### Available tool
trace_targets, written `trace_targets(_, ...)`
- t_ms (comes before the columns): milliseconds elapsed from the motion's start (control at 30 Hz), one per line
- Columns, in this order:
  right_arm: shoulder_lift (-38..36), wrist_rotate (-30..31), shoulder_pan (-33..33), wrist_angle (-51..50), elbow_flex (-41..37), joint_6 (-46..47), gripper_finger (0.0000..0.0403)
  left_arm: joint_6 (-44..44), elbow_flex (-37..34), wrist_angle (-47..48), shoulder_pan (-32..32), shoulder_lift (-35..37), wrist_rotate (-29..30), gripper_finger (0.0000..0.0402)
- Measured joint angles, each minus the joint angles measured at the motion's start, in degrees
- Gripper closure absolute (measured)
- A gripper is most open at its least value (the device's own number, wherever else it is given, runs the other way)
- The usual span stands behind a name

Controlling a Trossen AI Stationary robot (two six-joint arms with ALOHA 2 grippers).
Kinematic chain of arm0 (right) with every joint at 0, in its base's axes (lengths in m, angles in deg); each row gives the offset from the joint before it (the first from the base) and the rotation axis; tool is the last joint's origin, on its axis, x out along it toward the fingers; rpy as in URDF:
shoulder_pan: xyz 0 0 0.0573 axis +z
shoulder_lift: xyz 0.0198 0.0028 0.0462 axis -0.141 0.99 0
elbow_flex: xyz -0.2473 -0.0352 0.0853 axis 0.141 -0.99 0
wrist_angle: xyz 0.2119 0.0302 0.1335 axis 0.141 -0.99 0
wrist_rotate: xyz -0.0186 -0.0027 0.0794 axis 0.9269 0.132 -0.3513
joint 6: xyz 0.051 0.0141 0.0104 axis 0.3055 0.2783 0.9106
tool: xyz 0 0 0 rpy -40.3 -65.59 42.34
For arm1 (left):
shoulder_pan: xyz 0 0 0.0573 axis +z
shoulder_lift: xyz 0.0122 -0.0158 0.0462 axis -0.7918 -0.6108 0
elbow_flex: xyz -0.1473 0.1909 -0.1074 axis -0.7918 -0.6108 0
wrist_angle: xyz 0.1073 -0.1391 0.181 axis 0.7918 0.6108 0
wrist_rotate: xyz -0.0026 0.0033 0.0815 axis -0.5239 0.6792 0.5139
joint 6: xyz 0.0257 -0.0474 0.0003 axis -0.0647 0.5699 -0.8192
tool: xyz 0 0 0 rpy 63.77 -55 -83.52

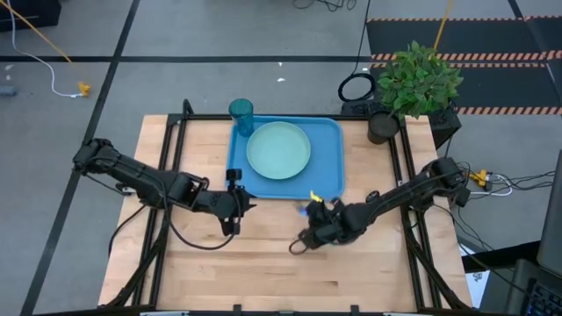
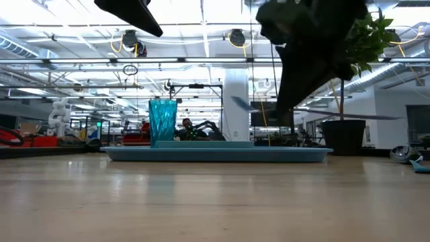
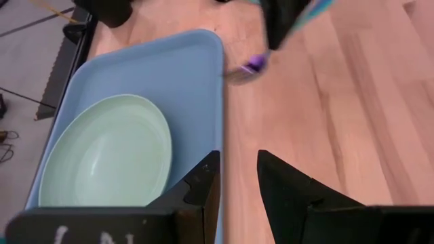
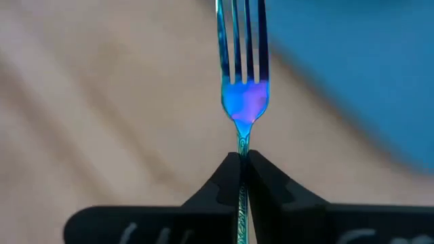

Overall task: Pick and place plate/cup/fork/spoon on tray
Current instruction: Put the fork on the right side of the plate on the blue tray

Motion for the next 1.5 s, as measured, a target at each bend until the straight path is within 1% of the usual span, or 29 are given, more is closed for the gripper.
trace_targets(133,-2.4,8.4,-3.1,-4.5,0.0,-0.2,0.0402,-0.1,0.0,0.0,1.5,0.0,0.0,0.0300)
trace_targets(200,-3.1,10.5,-5.3,-5.2,0.0,-1.6,0.0402,-0.1,0.0,0.0,2.4,0.0,0.0,0.0300)
trace_targets(433,-3.6,10.9,-15.2,-4.9,0.0,-4.6,0.0402,-0.6,0.0,0.0,4.6,0.0,0.1,0.0300)
trace_targets(667,-3.6,11.1,-24.5,-4.2,0.1,-5.2,0.0402,-1.8,0.0,-0.1,6.0,0.0,0.1,0.0300)
trace_targets(733,-3.6,10.8,-26.9,-4.2,0.0,-4.2,0.0402,-1.9,0.0,-0.1,6.2,0.0,0.1,0.0300)
trace_targets(800,-3.4,10.7,-29.0,-1.8,-0.9,-2.7,0.0401,-1.9,0.0,-0.1,6.3,0.0,0.1,0.0300)
trace_targets(867,-3.3,9.3,-30.9,3.0,-2.9,-2.6,0.0401,-2.2,0.0,-0.4,6.3,0.0,0.1,0.0300)
trace_targets(1000,-3.2,4.4,-34.2,15.3,-8.3,-4.1,0.0401,-3.0,0.0,-2.0,6.3,0.0,0.1,0.0300)
trace_targets(1067,-3.2,2.1,-35.6,19.2,-10.7,-3.0,0.0401,-3.1,0.0,-3.0,6.3,0.0,0.1,0.0300)
trace_targets(1167,-3.2,0.0,-37.5,21.8,-12.8,0.0,0.0401,-3.5,0.0,-3.9,6.3,0.0,0.1,0.0300)
trace_targets(1367,-3.2,0.0,-38.7,21.9,-14.8,1.4,0.0401,-4.6,0.0,-5.7,6.3,0.0,0.0,0.0300)
trace_targets(1500,-2.8,-0.2,-38.7,23.7,-15.6,1.7,0.0401,-5.8,0.0,-7.2,6.3,0.0,0.0,0.0300)
